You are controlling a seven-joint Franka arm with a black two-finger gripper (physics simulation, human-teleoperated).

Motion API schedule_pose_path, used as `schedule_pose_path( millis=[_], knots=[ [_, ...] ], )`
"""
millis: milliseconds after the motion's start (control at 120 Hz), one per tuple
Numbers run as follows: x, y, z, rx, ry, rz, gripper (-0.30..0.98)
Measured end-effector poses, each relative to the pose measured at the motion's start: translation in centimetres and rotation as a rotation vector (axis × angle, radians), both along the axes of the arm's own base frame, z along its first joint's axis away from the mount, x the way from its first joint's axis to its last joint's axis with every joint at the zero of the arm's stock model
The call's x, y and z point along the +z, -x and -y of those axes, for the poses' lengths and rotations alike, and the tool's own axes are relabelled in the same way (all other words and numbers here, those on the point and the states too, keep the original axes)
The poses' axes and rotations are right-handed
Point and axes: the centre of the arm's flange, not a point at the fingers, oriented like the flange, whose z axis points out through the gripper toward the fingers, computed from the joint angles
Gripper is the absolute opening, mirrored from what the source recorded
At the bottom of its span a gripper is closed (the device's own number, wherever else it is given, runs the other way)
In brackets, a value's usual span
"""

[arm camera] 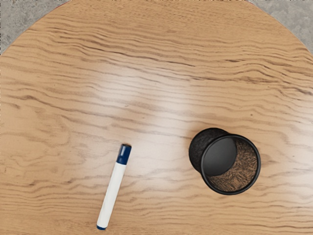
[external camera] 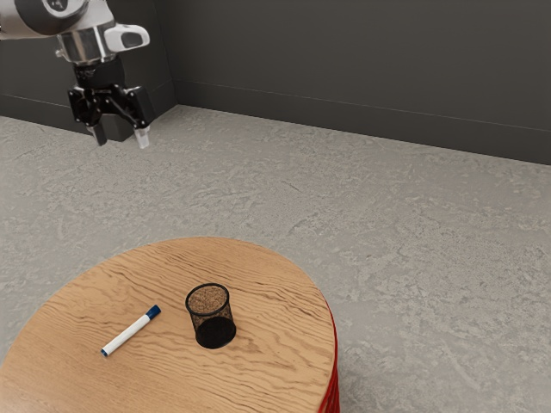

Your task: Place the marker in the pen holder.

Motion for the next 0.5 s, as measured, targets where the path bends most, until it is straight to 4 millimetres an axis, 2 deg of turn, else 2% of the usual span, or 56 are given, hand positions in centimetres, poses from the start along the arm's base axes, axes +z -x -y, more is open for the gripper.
schedule_pose_path(
  millis=[92,142,242,292,358,425,500],
  knots=[
    [-0.8,-0.3,-0.2,0.005,-0.017,0.001,0.69],
    [-2.5,0.2,-0.3,0.008,-0.028,-0.026,0.69],
    [-11.1,2.8,-0.3,0.007,-0.059,-0.139,0.69],
    [-15.5,5.0,-1.2,0.023,-0.06,-0.181,0.69],
    [-20.1,7.7,-2.3,0.05,-0.059,-0.208,0.69],
    [-24.4,9.9,-2.4,0.049,-0.067,-0.227,0.69],
    [-28.4,11.1,-2.9,0.053,-0.074,-0.236,0.69]
  ],
)
